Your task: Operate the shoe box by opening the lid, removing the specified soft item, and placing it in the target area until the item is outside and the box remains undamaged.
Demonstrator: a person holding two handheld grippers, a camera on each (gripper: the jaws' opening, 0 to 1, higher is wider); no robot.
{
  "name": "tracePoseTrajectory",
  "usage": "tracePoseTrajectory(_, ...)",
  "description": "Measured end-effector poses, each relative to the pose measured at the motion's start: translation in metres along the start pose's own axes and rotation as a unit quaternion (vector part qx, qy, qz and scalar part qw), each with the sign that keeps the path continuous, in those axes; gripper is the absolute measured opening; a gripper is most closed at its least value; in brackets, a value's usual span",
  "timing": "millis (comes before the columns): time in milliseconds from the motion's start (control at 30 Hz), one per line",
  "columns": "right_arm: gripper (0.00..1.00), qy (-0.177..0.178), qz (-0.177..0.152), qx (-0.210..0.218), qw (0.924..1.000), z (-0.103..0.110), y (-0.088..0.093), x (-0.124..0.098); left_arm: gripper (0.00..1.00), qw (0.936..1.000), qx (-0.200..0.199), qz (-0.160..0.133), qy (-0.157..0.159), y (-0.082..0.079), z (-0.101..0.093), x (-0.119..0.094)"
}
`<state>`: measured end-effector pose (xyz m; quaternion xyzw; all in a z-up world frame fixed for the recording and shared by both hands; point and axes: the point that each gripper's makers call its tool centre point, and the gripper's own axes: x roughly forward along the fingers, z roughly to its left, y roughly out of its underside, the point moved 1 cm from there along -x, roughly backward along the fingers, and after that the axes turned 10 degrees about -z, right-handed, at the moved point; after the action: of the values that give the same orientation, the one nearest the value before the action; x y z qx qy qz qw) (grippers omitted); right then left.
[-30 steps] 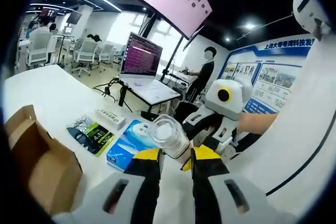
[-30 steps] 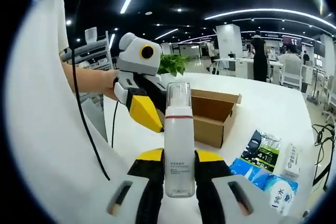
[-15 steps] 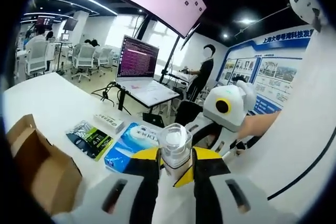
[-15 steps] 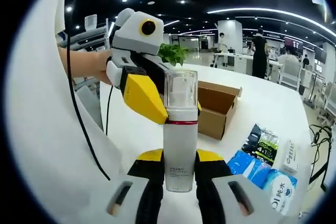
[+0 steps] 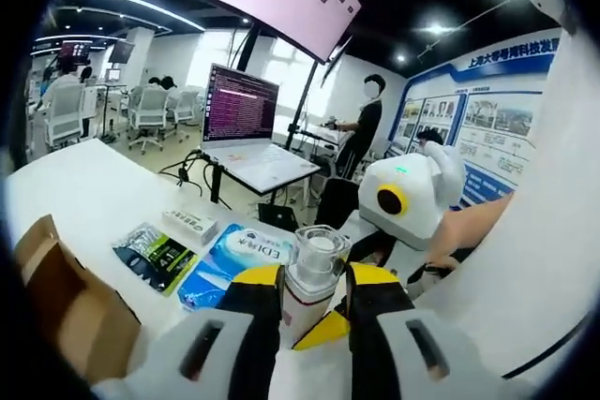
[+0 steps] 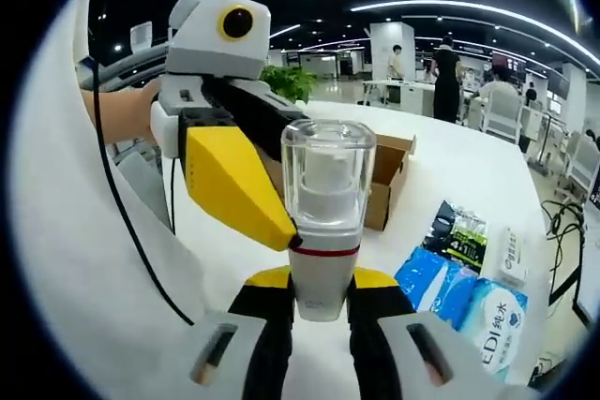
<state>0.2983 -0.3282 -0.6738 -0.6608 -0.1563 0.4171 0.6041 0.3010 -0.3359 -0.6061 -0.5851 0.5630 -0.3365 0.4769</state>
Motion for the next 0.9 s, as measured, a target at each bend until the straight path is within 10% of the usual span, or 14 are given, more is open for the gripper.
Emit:
tracePoseTrajectory(533, 0.18, 0.067, -0.034, 0.024, 0.9969, -0.022, 0.016, -0.020, 0.70, 0.9891, -0.072, -0.048, -0.119, 0.025, 0.032, -0.036)
tracePoseTrajectory(900, 0.18, 0.182, -0.043, 0.055, 0.9807, -0.045, 0.045, -0.044, 0.78, 0.9862, -0.100, -0.041, -0.126, 0.030, 0.045, -0.038)
